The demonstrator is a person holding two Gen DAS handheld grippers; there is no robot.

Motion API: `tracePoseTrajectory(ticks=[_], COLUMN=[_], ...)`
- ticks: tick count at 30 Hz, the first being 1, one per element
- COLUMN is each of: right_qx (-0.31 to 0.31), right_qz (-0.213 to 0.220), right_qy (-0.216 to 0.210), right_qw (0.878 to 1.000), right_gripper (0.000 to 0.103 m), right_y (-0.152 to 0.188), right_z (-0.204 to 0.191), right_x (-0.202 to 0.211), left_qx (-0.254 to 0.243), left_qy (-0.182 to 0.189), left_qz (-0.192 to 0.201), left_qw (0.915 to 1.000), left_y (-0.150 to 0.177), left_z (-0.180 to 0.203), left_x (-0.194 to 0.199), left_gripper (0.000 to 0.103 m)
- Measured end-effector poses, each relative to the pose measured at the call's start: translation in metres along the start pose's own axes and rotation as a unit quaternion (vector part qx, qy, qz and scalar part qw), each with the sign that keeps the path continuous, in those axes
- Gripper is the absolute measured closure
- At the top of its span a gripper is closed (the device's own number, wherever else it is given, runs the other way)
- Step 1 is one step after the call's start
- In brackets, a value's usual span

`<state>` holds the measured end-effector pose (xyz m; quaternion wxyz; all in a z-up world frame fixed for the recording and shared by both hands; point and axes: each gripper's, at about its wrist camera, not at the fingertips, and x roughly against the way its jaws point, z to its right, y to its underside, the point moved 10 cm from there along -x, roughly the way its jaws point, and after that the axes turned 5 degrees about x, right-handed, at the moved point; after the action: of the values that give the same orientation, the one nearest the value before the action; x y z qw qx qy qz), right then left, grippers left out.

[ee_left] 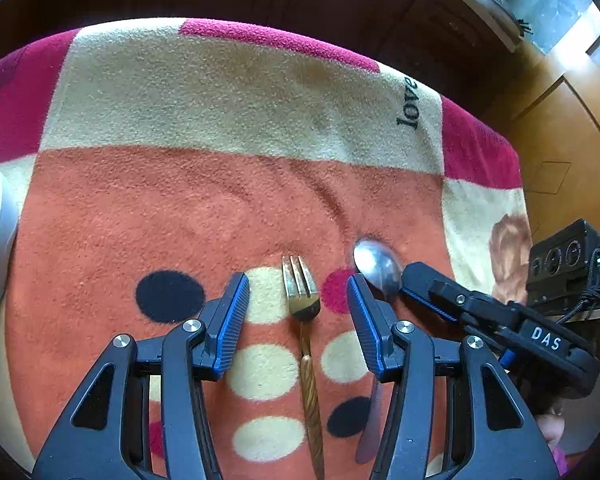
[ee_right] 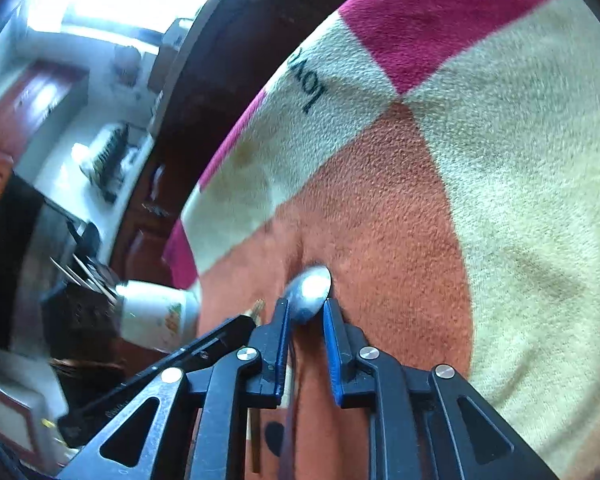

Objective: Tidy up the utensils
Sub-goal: 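Close the right gripper on the metal spoon while the left gripper closes on the gold fork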

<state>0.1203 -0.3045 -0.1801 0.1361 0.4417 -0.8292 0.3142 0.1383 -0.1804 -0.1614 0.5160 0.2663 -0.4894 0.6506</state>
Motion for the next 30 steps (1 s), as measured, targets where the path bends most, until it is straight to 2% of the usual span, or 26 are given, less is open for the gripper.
tracePoseTrajectory(ticks=[2, 4, 6, 10, 11, 15, 19, 22, 25, 26, 30], right_qx=[-0.01, -0.001, 0.01, 0.027, 0.032, 0.038, 0.052, 0.067, 0.007, -0.006, -0.018], right_qz=[0.006, 0.004, 0.001, 0.0, -0.004, -0.002, -0.002, -0.014, -0.033, -0.035, -0.03], right_qy=[-0.011, -0.007, -0.004, -0.005, -0.002, -0.016, -0.02, 0.013, -0.008, -0.016, -0.031], right_qw=[1.0, 1.0, 1.0, 1.0, 0.999, 0.999, 0.998, 0.998, 0.999, 0.999, 0.999], right_gripper=[0.083, 0.083, 0.083, 0.086, 0.092, 0.102, 0.102, 0.102, 0.096, 0.089, 0.088], right_y=[-0.003, -0.005, -0.008, -0.012, -0.011, -0.006, 0.001, 0.005, 0.009, 0.01, 0.007], right_z=[0.003, 0.0, -0.003, -0.011, -0.011, -0.018, -0.027, -0.024, -0.013, -0.011, -0.012], right_x=[0.003, 0.0, -0.006, -0.015, -0.016, -0.013, -0.005, -0.006, -0.01, -0.011, -0.018], left_qx=[-0.002, -0.005, -0.002, -0.003, -0.005, -0.01, -0.017, -0.017, -0.011, -0.007, 0.006], left_qy=[0.006, 0.007, 0.013, 0.025, 0.026, 0.028, 0.029, 0.027, 0.024, 0.023, 0.023], left_qz=[0.001, 0.0, -0.007, -0.007, -0.008, -0.012, -0.009, -0.006, -0.006, -0.007, -0.009], left_qw=[1.0, 1.0, 0.9999, 0.9997, 0.9996, 0.9995, 0.9994, 0.9995, 0.9996, 0.9997, 0.9997], left_y=[-0.002, -0.003, -0.003, -0.003, -0.002, 0.005, 0.01, 0.013, 0.015, 0.016, 0.018], left_z=[0.001, 0.001, 0.002, 0.002, 0.001, -0.003, -0.007, -0.012, -0.02, -0.023, -0.03], left_x=[-0.001, -0.003, -0.007, -0.007, -0.006, 0.004, 0.015, 0.023, 0.028, 0.029, 0.031], left_gripper=[0.056, 0.074, 0.086, 0.087, 0.087, 0.088, 0.089, 0.089, 0.089, 0.089, 0.089])
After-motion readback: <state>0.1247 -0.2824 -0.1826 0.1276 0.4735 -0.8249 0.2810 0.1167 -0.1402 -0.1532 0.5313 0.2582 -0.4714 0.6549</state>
